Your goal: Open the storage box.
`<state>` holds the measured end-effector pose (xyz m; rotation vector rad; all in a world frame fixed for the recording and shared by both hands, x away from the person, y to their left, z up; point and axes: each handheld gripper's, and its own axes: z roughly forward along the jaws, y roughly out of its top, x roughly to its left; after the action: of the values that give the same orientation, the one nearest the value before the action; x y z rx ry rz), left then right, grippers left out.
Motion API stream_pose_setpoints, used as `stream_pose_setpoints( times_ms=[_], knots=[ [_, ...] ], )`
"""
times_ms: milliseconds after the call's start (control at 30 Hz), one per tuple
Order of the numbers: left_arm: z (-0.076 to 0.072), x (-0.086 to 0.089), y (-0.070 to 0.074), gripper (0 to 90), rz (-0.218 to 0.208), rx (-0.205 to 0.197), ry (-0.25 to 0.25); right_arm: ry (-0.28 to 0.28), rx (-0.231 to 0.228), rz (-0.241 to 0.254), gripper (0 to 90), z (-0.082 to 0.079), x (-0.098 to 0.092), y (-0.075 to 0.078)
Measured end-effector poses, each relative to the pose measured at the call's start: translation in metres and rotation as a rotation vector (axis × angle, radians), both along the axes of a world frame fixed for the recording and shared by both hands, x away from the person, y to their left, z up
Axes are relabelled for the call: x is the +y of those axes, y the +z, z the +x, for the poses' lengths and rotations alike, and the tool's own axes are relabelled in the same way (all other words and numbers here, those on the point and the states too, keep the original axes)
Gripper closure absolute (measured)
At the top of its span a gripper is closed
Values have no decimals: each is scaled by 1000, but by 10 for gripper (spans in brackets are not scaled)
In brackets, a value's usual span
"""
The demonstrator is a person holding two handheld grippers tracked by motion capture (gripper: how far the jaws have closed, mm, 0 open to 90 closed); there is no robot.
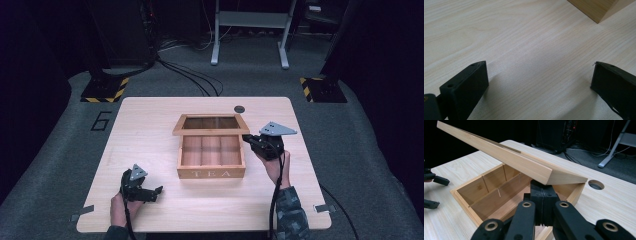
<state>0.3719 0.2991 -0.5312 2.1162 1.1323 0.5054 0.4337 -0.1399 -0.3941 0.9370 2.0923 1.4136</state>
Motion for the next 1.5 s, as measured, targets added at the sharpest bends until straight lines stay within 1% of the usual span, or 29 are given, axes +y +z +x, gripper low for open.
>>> stream_pose_setpoints(
  times_ms=[200,267,600,700,833,933,1033,1100,1133,1267,1500],
  knots=[
    [0,0,0,8,-3,-3,1,-3,5,4,897,2,0,3],
    [0,0,0,8,-1,-2,0,-1,-7,-1,897,5,0,6],
    [0,0,0,8,0,1,0,-3,-12,-2,898,12,1,14],
    [0,0,0,8,-1,-3,0,-2,-16,-6,898,15,1,17],
    [0,0,0,8,1,0,-1,-6,-7,-1,898,19,0,19],
    [0,1,0,8,7,1,-4,-7,-8,-5,898,20,1,20],
    [0,0,0,8,1,9,-3,-8,-8,-4,897,20,1,21],
    [0,0,0,8,2,7,-3,-6,-14,-9,897,21,1,21],
    [0,0,0,8,3,-1,-4,-5,-14,-9,897,21,1,21],
    [0,0,0,8,1,5,-3,-6,-11,-8,897,21,2,22],
    [0,0,0,8,2,4,-3,-2,-13,-10,898,21,3,23]
  ],
)
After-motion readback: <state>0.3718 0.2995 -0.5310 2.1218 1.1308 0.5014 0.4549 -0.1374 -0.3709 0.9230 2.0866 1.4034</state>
